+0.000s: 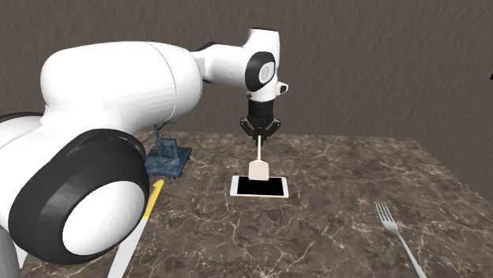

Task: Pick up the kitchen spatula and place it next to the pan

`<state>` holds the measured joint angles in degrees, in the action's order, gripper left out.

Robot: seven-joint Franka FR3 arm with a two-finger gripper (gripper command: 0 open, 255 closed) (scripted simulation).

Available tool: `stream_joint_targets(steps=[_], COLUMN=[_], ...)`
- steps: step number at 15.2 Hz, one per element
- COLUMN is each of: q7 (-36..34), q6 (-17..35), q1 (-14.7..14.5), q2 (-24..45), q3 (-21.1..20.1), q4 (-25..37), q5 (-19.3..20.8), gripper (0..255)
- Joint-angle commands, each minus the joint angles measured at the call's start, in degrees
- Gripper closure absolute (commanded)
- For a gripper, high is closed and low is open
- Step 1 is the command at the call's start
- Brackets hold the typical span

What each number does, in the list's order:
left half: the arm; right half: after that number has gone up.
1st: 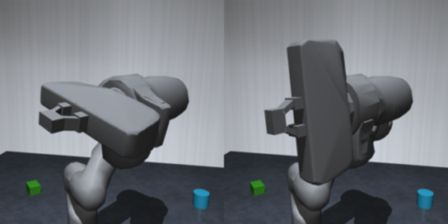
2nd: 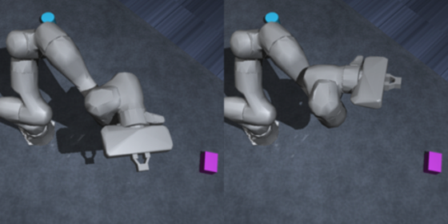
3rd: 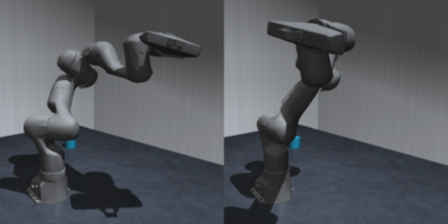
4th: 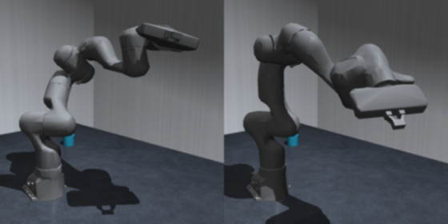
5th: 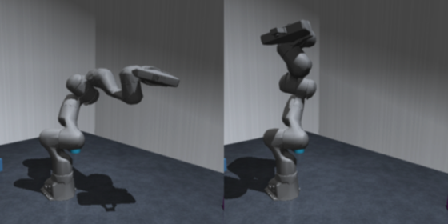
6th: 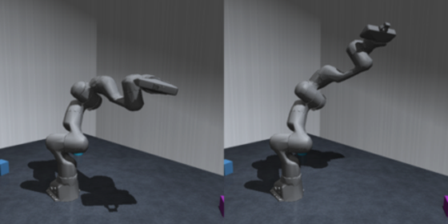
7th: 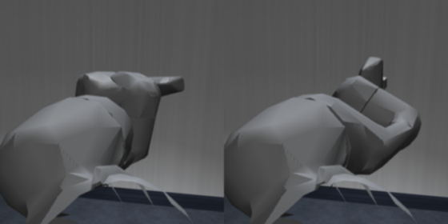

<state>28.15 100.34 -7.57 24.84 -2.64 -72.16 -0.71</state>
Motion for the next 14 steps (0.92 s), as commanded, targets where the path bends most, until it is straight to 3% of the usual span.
stream_joint_targets(steps=[1,14], q7=[-0.02,-0.35], q6=[-1.65,-14.76], q1=[0.00,-0.30], q2=[0.20,5.09], q3=[0.01,0.00], q4=[1.82,19.82], q5=[0.01,0.23], gripper=[255,255])
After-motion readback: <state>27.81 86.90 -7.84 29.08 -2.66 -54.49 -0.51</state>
